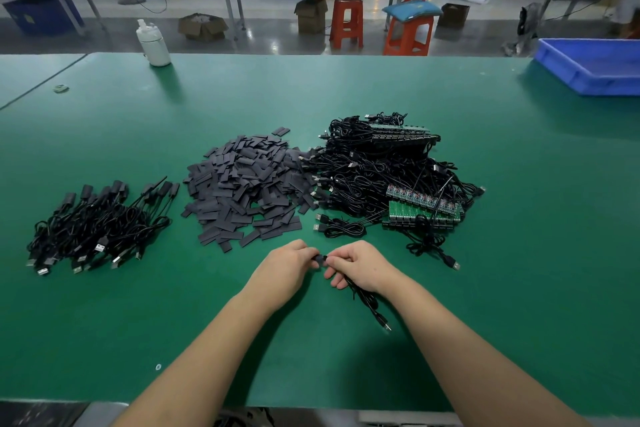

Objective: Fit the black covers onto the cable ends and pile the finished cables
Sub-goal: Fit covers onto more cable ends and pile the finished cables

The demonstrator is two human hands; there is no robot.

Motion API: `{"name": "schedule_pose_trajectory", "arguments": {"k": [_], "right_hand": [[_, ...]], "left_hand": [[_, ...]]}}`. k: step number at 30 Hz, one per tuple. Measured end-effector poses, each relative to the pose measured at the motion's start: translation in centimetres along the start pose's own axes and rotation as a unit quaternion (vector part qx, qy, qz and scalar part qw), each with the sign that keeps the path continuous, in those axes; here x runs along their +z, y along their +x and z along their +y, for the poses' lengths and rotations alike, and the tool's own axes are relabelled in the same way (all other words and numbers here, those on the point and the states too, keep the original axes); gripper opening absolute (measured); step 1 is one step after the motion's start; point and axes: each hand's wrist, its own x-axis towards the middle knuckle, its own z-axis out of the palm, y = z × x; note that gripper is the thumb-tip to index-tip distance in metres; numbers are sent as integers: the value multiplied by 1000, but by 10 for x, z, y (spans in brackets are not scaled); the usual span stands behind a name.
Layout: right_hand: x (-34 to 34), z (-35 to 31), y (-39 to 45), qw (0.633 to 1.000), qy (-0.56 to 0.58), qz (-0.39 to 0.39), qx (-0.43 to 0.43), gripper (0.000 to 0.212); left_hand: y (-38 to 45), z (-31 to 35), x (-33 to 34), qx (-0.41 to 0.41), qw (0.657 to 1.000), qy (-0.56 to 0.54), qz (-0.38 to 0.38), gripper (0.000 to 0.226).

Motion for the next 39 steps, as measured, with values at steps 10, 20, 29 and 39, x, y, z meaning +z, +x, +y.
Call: {"name": "schedule_pose_trajectory", "arguments": {"k": [10, 20, 29, 39], "right_hand": [[2, 4, 0, 999, -30, 4, -12, 24], [3, 4, 3, 998, -64, -1, -9, 26], [1, 4, 4, 997, -71, -12, -10, 27], [3, 1, 3, 1000, -28, -13, -2, 21]], "left_hand": [[0, 3, -1, -5, 1000, -22, 8, 23], [0, 2, -1, 11, 1000, -3, -13, 23], [2, 4, -4, 46, 992, 107, -53, 18], [7, 3, -5, 59, 978, 176, -95, 34]]}}
